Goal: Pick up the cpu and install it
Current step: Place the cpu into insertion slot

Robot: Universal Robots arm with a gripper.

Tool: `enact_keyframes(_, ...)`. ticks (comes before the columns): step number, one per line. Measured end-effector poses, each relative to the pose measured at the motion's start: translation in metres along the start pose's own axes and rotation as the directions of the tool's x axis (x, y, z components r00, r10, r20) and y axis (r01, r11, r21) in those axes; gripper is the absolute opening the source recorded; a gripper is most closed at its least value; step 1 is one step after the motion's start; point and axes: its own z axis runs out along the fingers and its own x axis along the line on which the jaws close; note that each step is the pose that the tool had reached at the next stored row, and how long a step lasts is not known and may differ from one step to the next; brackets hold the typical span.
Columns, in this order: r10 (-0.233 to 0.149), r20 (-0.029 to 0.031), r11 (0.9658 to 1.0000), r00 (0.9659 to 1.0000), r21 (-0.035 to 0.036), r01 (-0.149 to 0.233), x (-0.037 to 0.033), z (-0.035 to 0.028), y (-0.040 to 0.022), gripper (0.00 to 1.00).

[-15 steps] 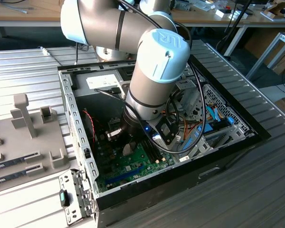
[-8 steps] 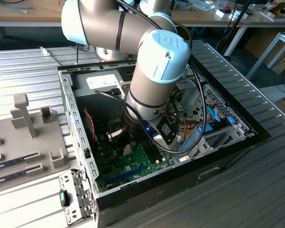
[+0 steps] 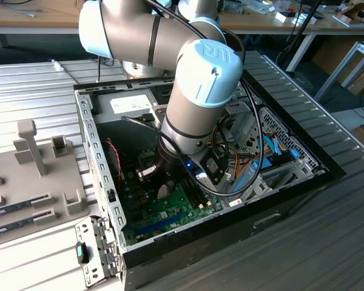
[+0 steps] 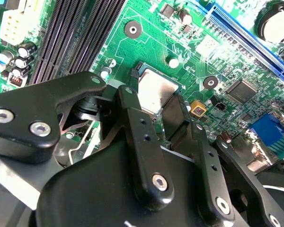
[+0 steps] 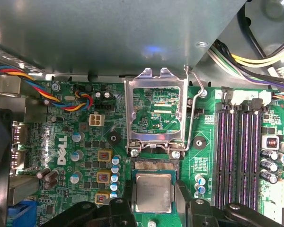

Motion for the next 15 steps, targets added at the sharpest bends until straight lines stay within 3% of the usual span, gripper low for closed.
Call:
enact_keyframes(3,-0.001,-0.0002,1.0,1.0,0.0003,0.001,0.0,-0.0001,0.0,0.46)
enact_keyframes(4,-0.001,-0.0002,1.0,1.0,0.0003,0.001,0.0,-0.0001,0.0,0.41)
enact_keyframes(15,-0.004,0.0001,1.0,1.0,-0.0002,0.004,0.0001,-0.0017,0.0001,0.41)
